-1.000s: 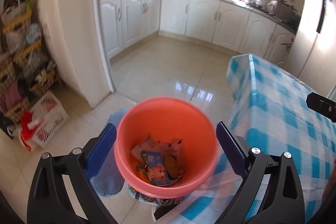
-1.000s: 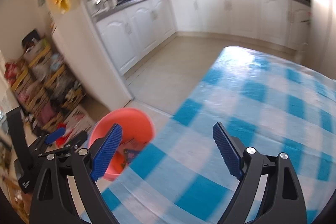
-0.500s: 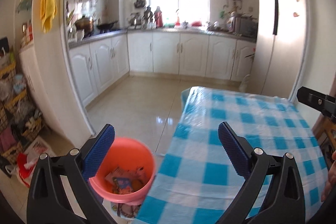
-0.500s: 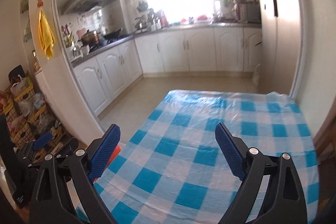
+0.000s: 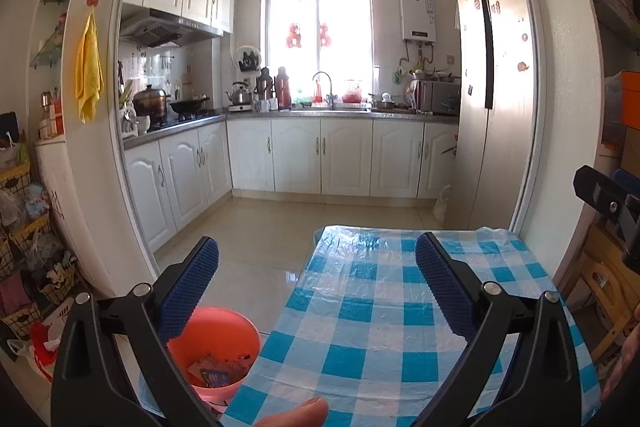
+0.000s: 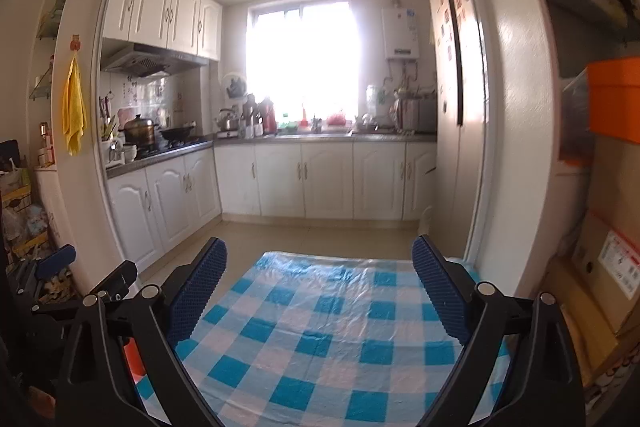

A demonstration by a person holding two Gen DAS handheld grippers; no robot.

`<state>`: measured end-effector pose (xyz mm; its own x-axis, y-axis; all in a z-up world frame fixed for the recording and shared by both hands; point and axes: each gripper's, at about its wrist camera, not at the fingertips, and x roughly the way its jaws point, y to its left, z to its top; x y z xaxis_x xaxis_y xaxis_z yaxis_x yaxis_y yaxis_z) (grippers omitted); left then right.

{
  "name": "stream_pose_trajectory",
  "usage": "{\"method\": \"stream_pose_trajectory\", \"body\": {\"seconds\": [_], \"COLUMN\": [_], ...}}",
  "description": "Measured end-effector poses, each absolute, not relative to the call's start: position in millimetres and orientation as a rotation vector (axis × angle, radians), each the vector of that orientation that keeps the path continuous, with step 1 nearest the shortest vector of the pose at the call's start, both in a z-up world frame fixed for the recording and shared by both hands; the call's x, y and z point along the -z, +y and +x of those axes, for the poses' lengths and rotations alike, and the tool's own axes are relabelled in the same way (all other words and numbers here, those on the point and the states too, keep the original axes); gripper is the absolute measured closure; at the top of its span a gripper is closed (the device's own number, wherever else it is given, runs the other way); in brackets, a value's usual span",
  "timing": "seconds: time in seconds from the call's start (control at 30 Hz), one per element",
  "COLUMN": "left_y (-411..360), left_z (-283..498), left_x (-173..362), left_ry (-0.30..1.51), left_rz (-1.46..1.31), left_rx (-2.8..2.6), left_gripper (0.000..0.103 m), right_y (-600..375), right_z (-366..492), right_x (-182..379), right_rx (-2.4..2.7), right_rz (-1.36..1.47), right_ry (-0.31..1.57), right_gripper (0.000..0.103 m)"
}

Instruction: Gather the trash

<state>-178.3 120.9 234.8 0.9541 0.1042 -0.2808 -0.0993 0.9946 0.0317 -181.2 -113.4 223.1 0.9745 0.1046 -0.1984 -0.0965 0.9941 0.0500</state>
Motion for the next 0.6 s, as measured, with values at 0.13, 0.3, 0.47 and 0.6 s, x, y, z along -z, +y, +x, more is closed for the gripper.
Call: {"method": "stream_pose_trajectory", "body": {"seconds": [0.13,0.3,0.47,0.6], "left_y": [111.2,103.2,100.4,97.2], "left_z": [-191.9,-205.7,-213.7,-216.8], "left_x": [-247.1,-260.7,-269.7,-273.5], "left_ry": [0.248,0.209,0.181,0.169], "left_rz": [0.026,0.031,0.026,0.025], "left_rx": [-0.117,-0.121,-0.119,-0.113], "left_gripper": [0.004,0.004,0.004,0.004], "right_y": [-118.7,-125.0,-131.1,-135.1], "right_z": [-201.6,-213.6,-225.4,-233.9], "right_x": [-235.6,-242.8,-249.9,-254.4], "right_rx": [-0.058,-0.022,-0.007,0.004], "right_rz": [0.017,0.022,0.039,0.052], "right_ry": [0.145,0.109,0.080,0.060], "right_gripper": [0.009,0.009,0.008,0.007]}}
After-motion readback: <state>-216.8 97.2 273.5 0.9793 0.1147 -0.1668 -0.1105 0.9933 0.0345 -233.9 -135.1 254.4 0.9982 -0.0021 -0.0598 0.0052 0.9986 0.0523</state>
